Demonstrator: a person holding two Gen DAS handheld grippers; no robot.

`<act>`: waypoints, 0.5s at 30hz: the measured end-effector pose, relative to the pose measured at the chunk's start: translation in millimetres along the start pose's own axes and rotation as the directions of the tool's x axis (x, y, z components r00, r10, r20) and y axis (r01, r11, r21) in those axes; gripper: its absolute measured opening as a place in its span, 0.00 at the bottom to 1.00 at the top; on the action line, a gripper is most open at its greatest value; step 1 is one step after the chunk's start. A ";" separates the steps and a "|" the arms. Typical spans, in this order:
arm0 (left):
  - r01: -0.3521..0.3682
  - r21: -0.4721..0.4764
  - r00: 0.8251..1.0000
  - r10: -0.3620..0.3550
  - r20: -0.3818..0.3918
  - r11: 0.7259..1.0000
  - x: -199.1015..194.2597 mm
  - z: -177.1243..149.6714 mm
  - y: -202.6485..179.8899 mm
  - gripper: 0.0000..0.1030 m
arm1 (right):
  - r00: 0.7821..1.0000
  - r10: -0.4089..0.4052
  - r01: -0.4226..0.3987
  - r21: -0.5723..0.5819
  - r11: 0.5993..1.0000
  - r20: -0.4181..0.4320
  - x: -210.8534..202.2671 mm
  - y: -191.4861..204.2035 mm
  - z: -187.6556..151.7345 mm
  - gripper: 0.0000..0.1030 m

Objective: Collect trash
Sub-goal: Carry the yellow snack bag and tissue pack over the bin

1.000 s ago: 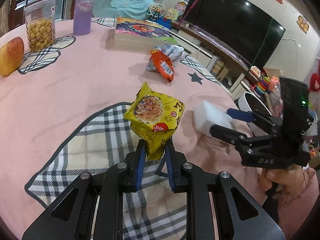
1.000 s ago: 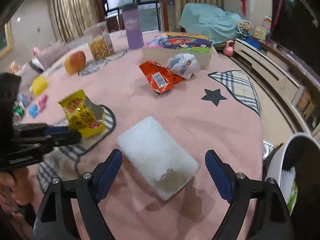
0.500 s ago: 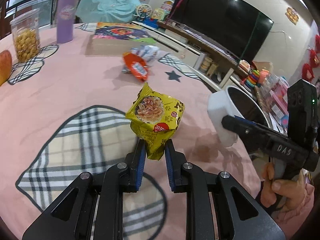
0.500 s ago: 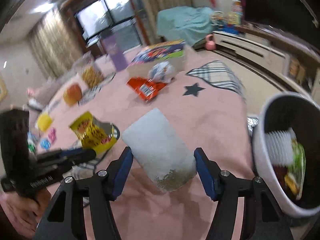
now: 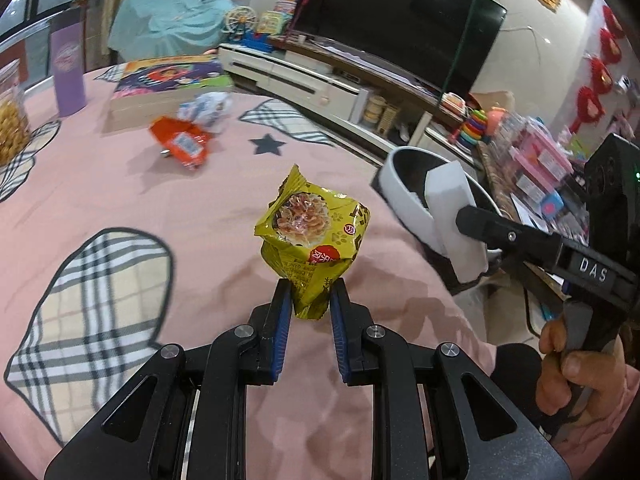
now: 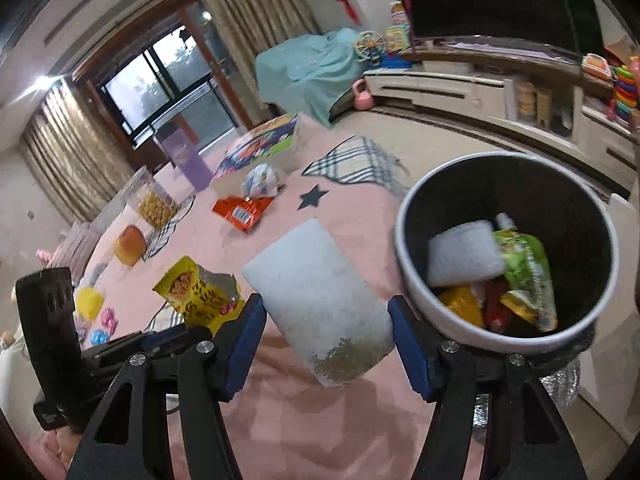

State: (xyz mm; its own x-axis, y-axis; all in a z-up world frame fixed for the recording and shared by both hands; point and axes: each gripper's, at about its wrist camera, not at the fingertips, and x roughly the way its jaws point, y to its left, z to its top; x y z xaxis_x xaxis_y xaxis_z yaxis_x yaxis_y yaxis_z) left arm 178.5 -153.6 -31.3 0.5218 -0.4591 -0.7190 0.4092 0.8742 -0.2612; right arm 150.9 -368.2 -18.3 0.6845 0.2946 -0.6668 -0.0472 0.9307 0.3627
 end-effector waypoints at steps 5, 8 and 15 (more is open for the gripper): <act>0.017 0.040 1.000 -0.016 -0.006 0.999 6.7 7.0 -21.8 0.18 | 1.000 -0.021 0.020 0.029 0.999 0.023 -11.6 -14.9 1.8 0.62; 0.026 0.062 1.000 -0.026 -0.012 0.998 11.1 9.9 -34.3 0.18 | 0.999 -0.034 0.033 0.047 0.998 0.032 -16.0 -24.2 2.5 0.62; 0.050 0.105 0.998 -0.047 -0.032 0.993 22.3 14.6 -58.9 0.18 | 0.996 -0.070 0.065 0.092 0.994 0.046 -27.9 -51.2 2.4 0.62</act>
State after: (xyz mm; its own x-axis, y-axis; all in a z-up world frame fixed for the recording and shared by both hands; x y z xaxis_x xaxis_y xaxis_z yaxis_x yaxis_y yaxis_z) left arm 176.9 -217.7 -22.6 0.4782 -0.4940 -0.7261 0.5110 0.8289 -0.2274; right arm 135.9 -424.7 -16.8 0.7190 0.2187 -0.6597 0.0647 0.9240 0.3768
